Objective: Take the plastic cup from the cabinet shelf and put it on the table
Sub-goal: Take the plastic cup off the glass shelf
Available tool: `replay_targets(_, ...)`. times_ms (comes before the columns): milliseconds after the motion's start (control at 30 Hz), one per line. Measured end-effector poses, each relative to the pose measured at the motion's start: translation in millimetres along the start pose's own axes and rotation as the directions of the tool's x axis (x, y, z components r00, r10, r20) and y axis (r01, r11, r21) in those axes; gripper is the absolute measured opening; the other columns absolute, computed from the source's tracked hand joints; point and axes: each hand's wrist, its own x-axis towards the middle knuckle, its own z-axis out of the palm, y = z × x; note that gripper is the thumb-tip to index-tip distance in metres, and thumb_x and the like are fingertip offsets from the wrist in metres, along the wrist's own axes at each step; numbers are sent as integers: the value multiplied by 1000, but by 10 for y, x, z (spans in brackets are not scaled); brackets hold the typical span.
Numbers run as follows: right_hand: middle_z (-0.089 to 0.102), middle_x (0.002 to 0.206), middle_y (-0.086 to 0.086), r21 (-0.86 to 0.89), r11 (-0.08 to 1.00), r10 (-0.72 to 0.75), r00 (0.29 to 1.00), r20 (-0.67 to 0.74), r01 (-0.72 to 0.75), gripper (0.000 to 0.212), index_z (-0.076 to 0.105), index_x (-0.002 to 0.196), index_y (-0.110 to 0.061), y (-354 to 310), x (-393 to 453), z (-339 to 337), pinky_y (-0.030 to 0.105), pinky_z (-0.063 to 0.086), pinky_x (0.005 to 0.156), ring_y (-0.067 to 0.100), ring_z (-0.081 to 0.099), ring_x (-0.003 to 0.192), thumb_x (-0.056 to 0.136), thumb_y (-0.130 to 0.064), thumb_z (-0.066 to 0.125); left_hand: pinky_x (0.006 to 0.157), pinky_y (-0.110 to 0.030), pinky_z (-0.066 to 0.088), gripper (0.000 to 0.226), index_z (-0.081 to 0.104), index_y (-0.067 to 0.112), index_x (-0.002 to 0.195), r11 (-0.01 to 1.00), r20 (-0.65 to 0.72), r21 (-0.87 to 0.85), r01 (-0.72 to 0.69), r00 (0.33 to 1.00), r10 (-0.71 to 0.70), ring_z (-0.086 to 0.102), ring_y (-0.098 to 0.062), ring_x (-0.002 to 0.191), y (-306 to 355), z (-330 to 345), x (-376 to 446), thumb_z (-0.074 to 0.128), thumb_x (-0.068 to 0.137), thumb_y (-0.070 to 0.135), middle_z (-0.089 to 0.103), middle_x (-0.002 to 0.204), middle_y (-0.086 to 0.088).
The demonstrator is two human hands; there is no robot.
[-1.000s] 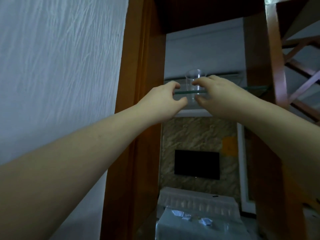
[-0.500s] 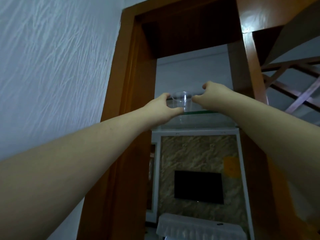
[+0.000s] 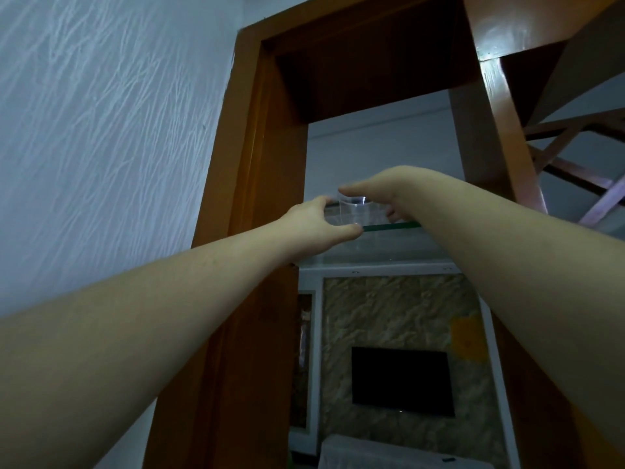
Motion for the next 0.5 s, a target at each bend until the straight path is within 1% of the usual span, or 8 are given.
replay_targets(133,42,145,22,63,997,51,999,13,-52,89,30,146,-9,-11,81,8,50,39,106,38,47,126,80,-59,62,81,-31,46,90,26,26,146,1000,9,14,-19,1000,18,47,-25,125,-12,-25,-78,63,74,65,41,149,-4)
replay_targets(200,52,136,21,97,991,88,996,27,-90,87,37,142,-12,-6,93,19,51,43,101,37,53,118,76,-60,66,86,-33,47,91,24,24,147,999,25,30,-22,999,21,46,-25,126,-9,-38,-121,63,76,63,40,149,-5)
replay_targets(267,56,128,21,123,985,119,992,49,-124,85,42,138,-15,-21,92,43,52,45,96,37,55,112,72,-61,69,95,-38,47,91,23,23,148,1000,44,25,-13,999,11,46,-26,126,-2,-47,-172,63,76,62,40,149,-6)
replay_targets(300,57,127,21,137,982,127,990,57,-133,85,43,138,-16,-35,91,56,52,45,96,38,55,112,71,-60,70,100,-43,44,91,22,24,148,999,50,31,-11,999,9,46,-27,127,4,-50,-193,62,76,63,41,149,-5)
replay_targets(367,55,130,21,164,975,143,988,52,-149,84,42,138,-17,-66,90,81,53,46,96,38,54,114,71,-58,71,108,-52,34,89,21,24,148,998,49,58,-18,999,15,43,-27,130,18,-61,-234,59,78,64,42,148,-4)
replay_targets(433,57,128,20,191,967,162,986,37,-166,80,45,136,-17,-99,89,103,52,47,95,38,55,113,72,-57,72,113,-55,24,87,21,24,148,996,22,82,-23,1000,21,39,-27,133,31,-75,-264,57,80,64,42,148,-3)
replay_targets(500,58,129,17,224,956,184,982,34,-187,76,46,135,-16,-120,82,117,51,46,98,36,55,114,75,-55,70,116,-55,14,84,23,24,148,992,-10,125,-30,999,31,36,-27,135,38,-89,-289,54,81,65,43,148,-2)
